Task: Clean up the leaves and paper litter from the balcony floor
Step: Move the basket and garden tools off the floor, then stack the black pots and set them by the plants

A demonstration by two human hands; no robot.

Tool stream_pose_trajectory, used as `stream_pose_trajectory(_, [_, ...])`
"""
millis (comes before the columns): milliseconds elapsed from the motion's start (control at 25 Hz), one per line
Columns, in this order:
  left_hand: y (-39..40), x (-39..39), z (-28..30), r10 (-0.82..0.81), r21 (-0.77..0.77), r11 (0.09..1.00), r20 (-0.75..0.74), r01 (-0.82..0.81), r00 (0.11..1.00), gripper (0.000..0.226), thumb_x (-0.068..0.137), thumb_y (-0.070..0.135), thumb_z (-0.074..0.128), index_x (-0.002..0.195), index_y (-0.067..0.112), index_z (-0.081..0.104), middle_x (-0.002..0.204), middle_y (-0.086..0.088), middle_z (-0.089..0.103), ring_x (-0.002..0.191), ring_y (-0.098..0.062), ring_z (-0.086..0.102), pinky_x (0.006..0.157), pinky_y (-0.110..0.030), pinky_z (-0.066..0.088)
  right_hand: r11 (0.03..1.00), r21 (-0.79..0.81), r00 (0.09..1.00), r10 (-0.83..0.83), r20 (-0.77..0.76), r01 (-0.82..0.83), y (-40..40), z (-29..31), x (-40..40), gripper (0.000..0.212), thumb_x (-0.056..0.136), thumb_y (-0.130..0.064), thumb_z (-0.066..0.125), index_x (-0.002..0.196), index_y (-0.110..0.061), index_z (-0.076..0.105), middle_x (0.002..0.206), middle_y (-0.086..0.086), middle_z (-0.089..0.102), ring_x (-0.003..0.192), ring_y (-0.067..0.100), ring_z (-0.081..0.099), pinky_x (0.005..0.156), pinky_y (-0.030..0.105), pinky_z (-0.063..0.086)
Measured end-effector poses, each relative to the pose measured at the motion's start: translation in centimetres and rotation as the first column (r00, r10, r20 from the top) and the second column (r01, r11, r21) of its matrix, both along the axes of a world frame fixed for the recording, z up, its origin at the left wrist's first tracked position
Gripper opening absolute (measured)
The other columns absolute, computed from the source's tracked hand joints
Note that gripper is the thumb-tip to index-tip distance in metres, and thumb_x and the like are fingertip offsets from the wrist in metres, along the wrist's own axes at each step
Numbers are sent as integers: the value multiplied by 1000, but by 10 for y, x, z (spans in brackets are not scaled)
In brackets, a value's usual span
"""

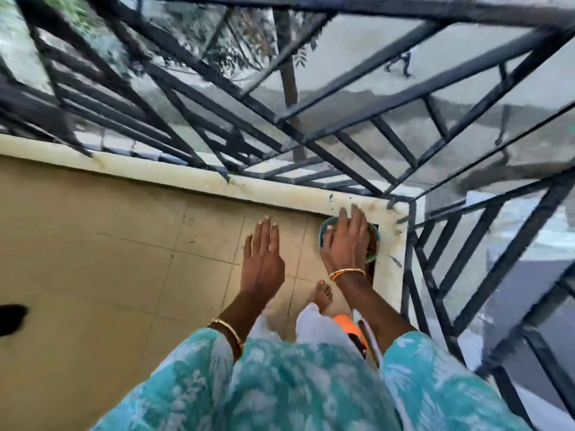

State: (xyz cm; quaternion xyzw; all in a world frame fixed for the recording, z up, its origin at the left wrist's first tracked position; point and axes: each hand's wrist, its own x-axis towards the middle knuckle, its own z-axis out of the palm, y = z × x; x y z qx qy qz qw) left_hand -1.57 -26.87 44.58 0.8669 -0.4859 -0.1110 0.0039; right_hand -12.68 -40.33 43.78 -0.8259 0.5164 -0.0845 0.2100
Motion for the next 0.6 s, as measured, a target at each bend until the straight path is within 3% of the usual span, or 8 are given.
stream_pose_trajectory(240, [95, 28, 64, 282, -57, 958, 33, -280, 959, 73, 67, 11, 70, 135, -5, 47, 145, -25, 40, 134, -38, 42, 103, -53, 39, 965, -80, 966, 255, 45, -251, 96, 75, 66, 55, 86, -30, 37, 133, -2, 45, 145, 21, 36, 135, 36, 32, 107, 48, 31])
stream_pose_trajectory(480, [231, 64, 92, 441, -86, 898, 150, -432, 885, 74, 70, 17, 68, 138, -1, 46, 147, -22, 40, 135, -36, 41, 104, -51, 38, 833, -138, 842, 539, -17, -536, 231, 104, 118, 60, 83, -31, 31, 135, -2, 43, 146, 20, 36, 137, 34, 31, 106, 47, 32])
stream_pose_trajectory(600, [305, 74, 104, 522, -87, 853, 178, -515, 834, 75, 68, 19, 70, 138, 0, 47, 145, -21, 43, 134, -35, 43, 104, -50, 39, 739, -169, 754, 655, -46, -652, 300, 105, 139, 57, 83, -31, 34, 130, -2, 49, 141, 21, 43, 132, 35, 39, 101, 48, 38])
